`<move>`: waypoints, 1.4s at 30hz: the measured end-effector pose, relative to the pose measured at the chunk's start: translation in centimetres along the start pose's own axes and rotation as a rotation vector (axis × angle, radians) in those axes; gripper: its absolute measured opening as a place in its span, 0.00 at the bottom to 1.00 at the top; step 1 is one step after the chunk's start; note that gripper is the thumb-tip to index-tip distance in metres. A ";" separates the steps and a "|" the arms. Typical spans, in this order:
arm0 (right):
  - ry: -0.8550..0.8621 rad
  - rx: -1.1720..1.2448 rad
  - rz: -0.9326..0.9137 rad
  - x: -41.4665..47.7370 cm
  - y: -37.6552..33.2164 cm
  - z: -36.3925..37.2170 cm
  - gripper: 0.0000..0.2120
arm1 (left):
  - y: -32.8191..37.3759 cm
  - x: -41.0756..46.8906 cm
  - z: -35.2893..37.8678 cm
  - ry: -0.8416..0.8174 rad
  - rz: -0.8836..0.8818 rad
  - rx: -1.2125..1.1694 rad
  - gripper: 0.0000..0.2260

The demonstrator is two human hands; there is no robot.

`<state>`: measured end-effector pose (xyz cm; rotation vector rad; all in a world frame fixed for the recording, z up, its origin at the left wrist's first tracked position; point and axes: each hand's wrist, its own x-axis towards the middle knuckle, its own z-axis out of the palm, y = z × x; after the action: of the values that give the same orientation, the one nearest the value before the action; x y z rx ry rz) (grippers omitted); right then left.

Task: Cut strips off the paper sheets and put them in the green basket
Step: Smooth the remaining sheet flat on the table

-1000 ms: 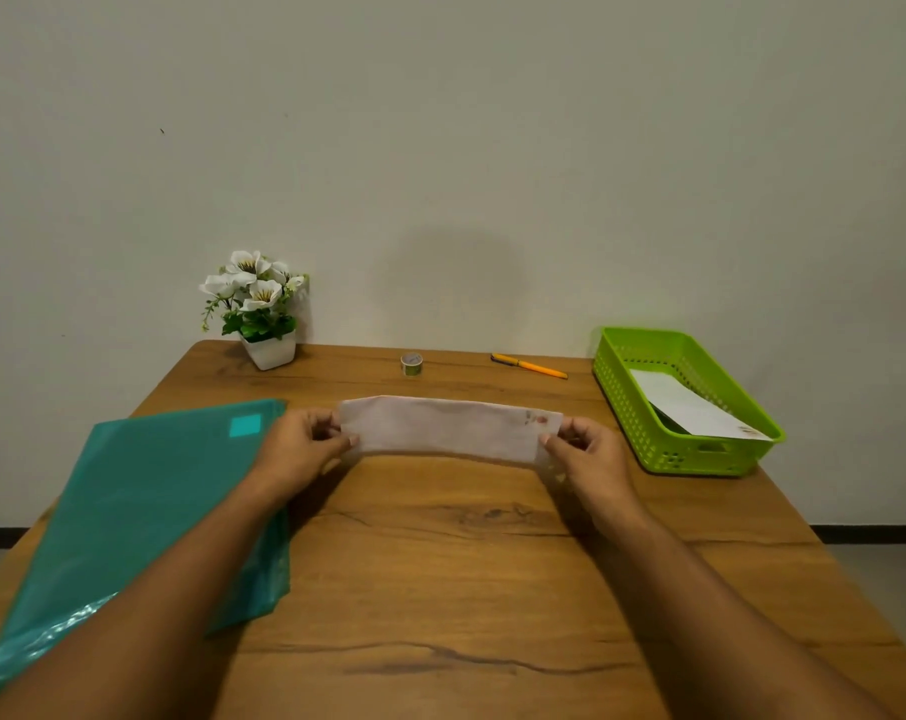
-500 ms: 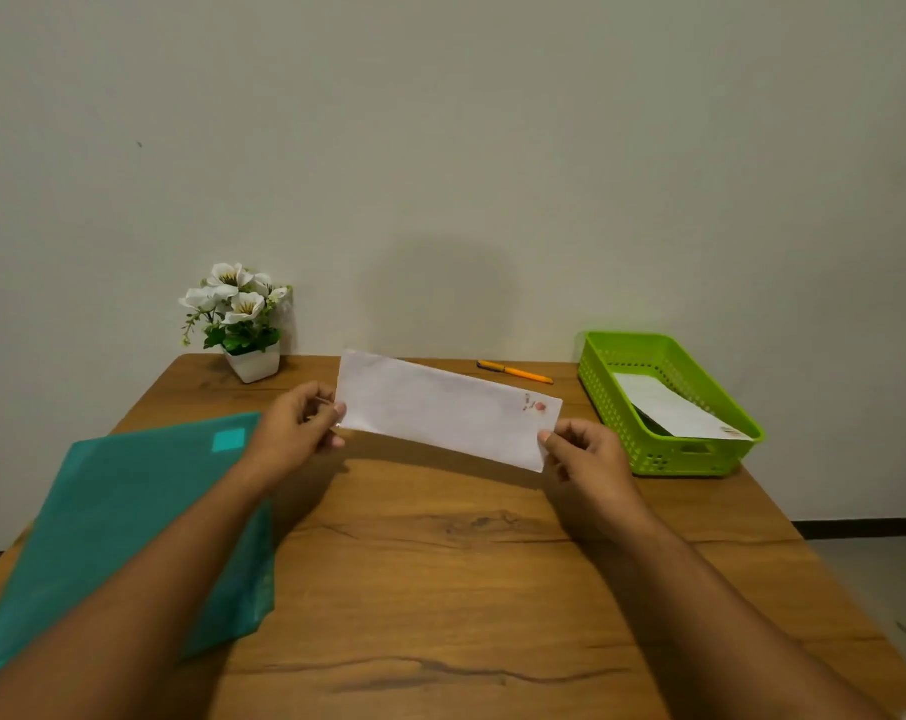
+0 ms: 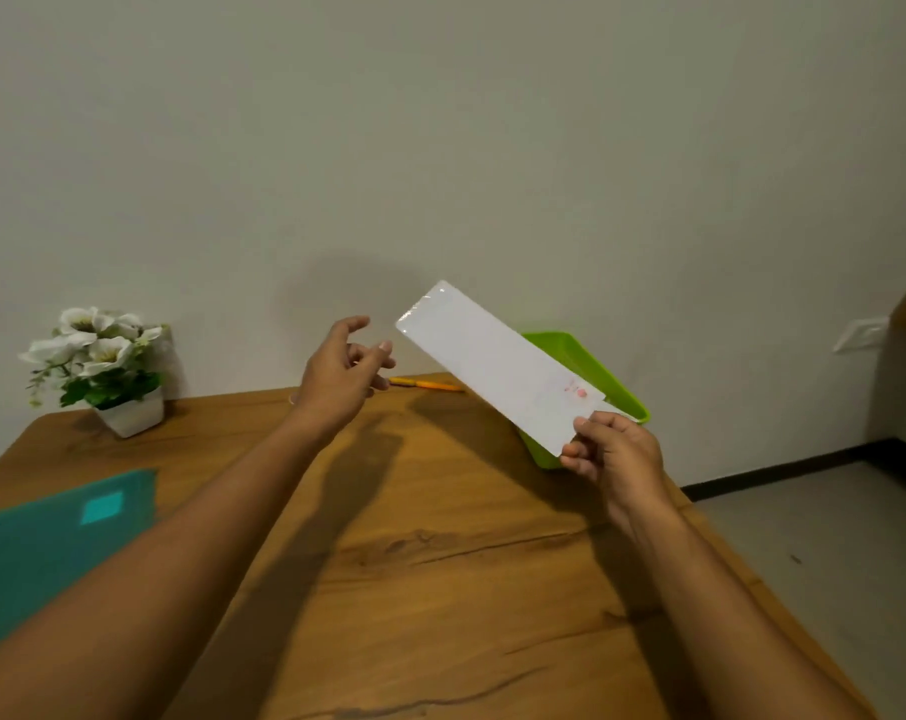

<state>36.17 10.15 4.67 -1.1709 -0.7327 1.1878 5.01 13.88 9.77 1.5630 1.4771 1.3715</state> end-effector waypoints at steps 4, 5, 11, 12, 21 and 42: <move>0.157 0.116 0.055 1.0 -0.9 -2.8 0.03 | 1.1 -0.9 6.4 -0.259 0.123 0.114 0.17; 0.184 0.126 0.066 1.1 -1.0 -3.2 0.02 | 1.1 -1.2 8.0 -0.317 0.175 0.172 0.16; 0.273 0.166 0.122 2.1 -0.5 -3.7 0.01 | 1.8 -3.1 14.9 -0.558 0.511 0.612 0.20; 0.273 0.175 0.127 2.4 -0.3 -3.6 0.01 | 1.9 -3.3 15.6 -0.589 0.522 0.655 0.22; 0.280 -0.003 0.126 3.7 1.6 -3.2 0.09 | 0.7 -4.3 16.8 -0.709 0.498 0.779 0.27; -0.214 -0.786 -0.258 -1.3 7.8 9.4 0.19 | -7.1 -7.5 -5.9 -0.252 -0.012 0.773 0.25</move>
<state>24.85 11.32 0.03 -1.5273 -1.5527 0.8211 -1.88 6.90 2.99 2.0700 1.9600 0.5582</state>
